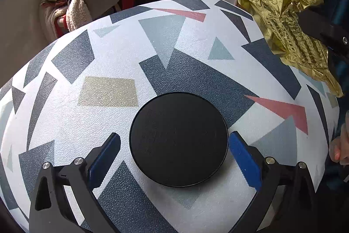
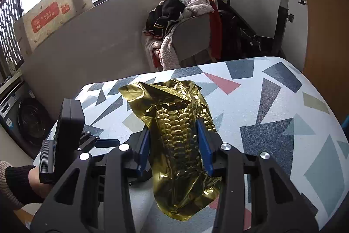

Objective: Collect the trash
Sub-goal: 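Lift the gold foil wrapper off the board with the right gripper, then grasp the black round lid with the left gripper while the right gripper holds the wrapper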

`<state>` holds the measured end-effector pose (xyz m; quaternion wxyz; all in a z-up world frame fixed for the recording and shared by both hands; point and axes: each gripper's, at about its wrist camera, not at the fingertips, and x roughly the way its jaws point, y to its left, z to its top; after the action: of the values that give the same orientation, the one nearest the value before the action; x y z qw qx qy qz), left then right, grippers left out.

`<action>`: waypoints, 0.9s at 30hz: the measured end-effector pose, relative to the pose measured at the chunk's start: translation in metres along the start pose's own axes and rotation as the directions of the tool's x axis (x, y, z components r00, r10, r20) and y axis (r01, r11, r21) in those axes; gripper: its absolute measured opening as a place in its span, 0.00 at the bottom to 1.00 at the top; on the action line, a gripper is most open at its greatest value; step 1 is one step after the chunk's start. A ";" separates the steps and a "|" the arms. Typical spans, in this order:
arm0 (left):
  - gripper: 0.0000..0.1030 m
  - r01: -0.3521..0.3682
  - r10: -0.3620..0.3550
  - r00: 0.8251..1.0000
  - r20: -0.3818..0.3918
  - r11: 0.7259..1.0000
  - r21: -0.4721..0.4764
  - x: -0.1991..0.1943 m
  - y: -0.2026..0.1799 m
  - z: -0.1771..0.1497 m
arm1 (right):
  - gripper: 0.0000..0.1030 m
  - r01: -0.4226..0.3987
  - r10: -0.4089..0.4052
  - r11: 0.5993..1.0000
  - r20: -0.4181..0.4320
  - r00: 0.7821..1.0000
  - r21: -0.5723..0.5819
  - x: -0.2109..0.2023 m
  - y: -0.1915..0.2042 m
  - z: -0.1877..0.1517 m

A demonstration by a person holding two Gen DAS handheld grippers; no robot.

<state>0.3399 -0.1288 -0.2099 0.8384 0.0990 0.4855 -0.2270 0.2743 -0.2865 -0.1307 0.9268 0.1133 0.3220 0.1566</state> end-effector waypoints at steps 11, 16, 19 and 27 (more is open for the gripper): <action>0.94 0.021 -0.020 1.000 0.018 0.996 -0.081 0.003 -0.001 0.013 | 0.41 -0.005 0.005 0.998 0.004 1.000 0.068 -0.007 -0.014 -0.010; 0.94 -0.009 0.008 1.000 -0.008 0.997 -0.081 0.014 -0.002 0.014 | 0.41 -0.007 0.007 0.996 0.008 1.000 0.088 -0.008 -0.015 -0.010; 0.92 -0.034 0.033 0.999 -0.004 0.997 -0.075 0.013 -0.004 0.011 | 0.41 -0.005 0.005 0.997 0.006 1.000 0.081 -0.009 -0.015 -0.011; 0.88 -0.086 0.091 0.994 0.062 0.993 -0.080 -0.028 -0.005 -0.020 | 0.41 -0.037 0.033 0.991 0.032 0.999 0.128 -0.027 -0.008 -0.025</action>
<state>0.3105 -0.1171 -0.1953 0.8664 0.0804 0.4612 -0.1739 0.2400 -0.3014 -0.1371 0.9195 0.1806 0.3153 0.1501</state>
